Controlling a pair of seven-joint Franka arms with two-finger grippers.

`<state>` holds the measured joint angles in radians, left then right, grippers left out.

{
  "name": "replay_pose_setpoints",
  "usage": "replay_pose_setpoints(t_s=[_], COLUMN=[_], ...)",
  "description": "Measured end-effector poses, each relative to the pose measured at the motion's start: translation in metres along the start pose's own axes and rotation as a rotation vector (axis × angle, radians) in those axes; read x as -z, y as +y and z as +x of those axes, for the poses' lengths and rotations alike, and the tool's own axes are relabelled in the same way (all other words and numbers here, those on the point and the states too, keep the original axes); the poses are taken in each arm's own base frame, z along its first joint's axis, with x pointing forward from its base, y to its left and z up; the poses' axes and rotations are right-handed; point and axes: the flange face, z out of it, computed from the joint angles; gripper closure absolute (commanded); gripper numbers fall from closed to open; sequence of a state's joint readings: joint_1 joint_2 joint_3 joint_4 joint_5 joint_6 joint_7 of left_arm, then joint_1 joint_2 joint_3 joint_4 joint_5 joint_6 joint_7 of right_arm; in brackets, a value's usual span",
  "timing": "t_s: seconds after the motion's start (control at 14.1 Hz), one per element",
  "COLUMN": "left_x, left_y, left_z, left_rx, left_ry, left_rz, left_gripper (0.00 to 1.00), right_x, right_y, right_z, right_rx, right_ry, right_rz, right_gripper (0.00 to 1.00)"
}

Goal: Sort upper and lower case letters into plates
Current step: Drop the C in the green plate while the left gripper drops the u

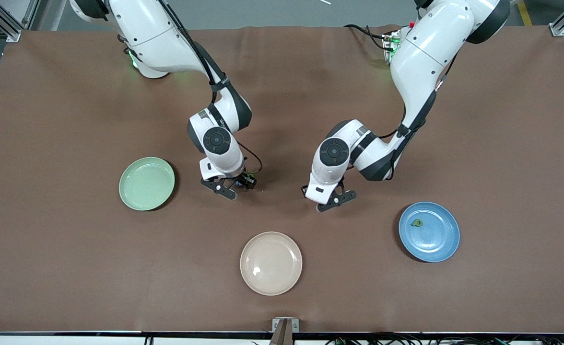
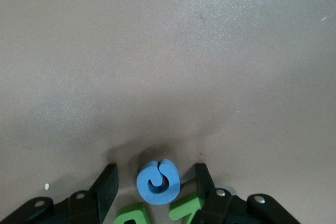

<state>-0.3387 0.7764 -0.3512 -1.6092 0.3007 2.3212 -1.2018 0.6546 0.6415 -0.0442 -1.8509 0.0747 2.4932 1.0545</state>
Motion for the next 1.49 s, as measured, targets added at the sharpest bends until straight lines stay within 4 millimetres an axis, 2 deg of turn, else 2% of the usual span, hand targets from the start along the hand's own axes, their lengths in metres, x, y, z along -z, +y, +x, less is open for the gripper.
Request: replay_pose_setpoints(t_s=[0.14, 0.21, 0.35, 0.42, 0.5, 0.85, 0.92, 1.06, 1.2, 1.27, 1.34, 1.49], left_x=[-0.006, -0.009, -0.017, -0.019, -0.019, -0.015, -0.015, -0.014, -0.009, -0.001, 0.012, 0.041], left_y=[0.004, 0.006, 0.007, 0.007, 0.007, 0.01, 0.01, 0.009, 0.003, -0.002, -0.01, -0.034], left_z=[-0.009, -0.013, -0.017, -0.017, -0.017, -0.015, -0.015, -0.012, 0.005, 0.024, 0.048, 0.103], left_rx=[0.023, 0.03, 0.038, 0.044, 0.051, 0.059, 0.061, 0.08, 0.106, 0.131, 0.165, 0.24], left_ry=[-0.006, -0.009, -0.015, -0.016, -0.016, -0.011, -0.011, -0.009, 0.01, 0.031, 0.054, 0.097], left_rz=[0.005, 0.005, 0.007, 0.007, 0.005, -0.005, -0.005, -0.006, -0.015, -0.028, -0.044, -0.082], left_gripper=[0.33, 0.35, 0.42, 0.43, 0.46, 0.93, 0.97, 0.97, 0.97, 0.97, 0.97, 0.97], right_x=[0.001, 0.002, 0.002, 0.004, 0.006, 0.006, 0.009, 0.028, 0.061, 0.078, 0.093, 0.11], right_y=[0.0, -0.001, -0.003, -0.004, -0.005, -0.002, 0.001, 0.011, 0.031, 0.044, 0.062, 0.105], right_z=[0.0, -0.001, -0.005, -0.007, -0.008, -0.006, -0.001, 0.02, 0.051, 0.067, 0.083, 0.11], right_rx=[0.0, 0.002, 0.008, 0.01, 0.01, 0.006, 0.0, 0.001, 0.025, 0.045, 0.071, 0.124], right_ry=[0.0, 0.0, 0.0, 0.0, 0.0, -0.003, -0.003, -0.012, -0.028, -0.035, -0.038, -0.046], right_rz=[0.0, 0.0, 0.001, 0.002, 0.002, -0.01, -0.016, -0.032, -0.042, -0.042, -0.038, -0.032], right_gripper=[0.44, 0.52, 0.78, 0.95, 0.99, 1.0, 1.0, 1.0, 1.0, 1.0, 1.0, 1.0])
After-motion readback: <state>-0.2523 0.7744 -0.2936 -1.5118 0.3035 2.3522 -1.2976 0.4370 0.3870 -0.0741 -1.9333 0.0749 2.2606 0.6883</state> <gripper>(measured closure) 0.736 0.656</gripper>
